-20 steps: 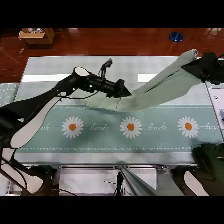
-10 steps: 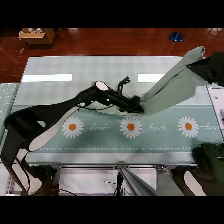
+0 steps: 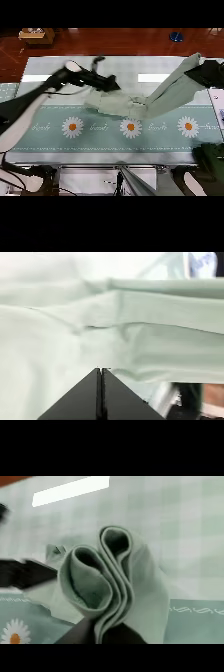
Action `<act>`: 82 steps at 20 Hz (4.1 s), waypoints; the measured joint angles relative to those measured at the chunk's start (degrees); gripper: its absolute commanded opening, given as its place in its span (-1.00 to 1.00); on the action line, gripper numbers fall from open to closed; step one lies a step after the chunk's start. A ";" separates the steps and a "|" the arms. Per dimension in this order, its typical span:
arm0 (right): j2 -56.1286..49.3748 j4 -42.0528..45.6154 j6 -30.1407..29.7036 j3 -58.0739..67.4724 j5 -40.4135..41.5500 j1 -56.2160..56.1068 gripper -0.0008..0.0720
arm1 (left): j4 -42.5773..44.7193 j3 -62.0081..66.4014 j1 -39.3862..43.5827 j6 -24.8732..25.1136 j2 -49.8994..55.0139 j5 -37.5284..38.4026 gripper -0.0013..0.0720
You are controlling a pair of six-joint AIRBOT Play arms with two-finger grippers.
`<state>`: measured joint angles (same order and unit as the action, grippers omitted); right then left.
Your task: Fold the shirts.
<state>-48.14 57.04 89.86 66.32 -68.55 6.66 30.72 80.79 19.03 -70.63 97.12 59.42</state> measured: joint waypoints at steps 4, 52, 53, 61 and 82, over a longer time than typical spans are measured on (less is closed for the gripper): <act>-5.75 2.19 0.63 -0.02 7.89 -8.66 -0.91 | 15.30 0.00 -14.78 -0.76 -12.66 7.08 -0.92; -28.50 -38.45 -23.28 -32.54 27.36 -7.63 0.23 | 26.29 -7.13 -38.25 1.55 -36.41 22.16 -0.92; -30.60 -41.92 -24.83 -31.69 28.83 -9.70 -0.08 | 26.29 -7.13 -38.25 1.55 -36.41 21.97 -0.92; -33.59 -45.75 -29.53 -14.01 23.96 -11.13 -0.90 | 26.29 -7.13 -38.25 1.55 -36.41 20.96 -0.92; 6.40 49.05 -0.04 5.20 -34.58 45.66 -0.91 | 24.76 -7.13 -38.25 2.80 -35.60 20.85 -0.91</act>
<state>-41.74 106.08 89.82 71.53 -103.13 52.31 55.48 73.67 -19.22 -67.83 61.52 80.27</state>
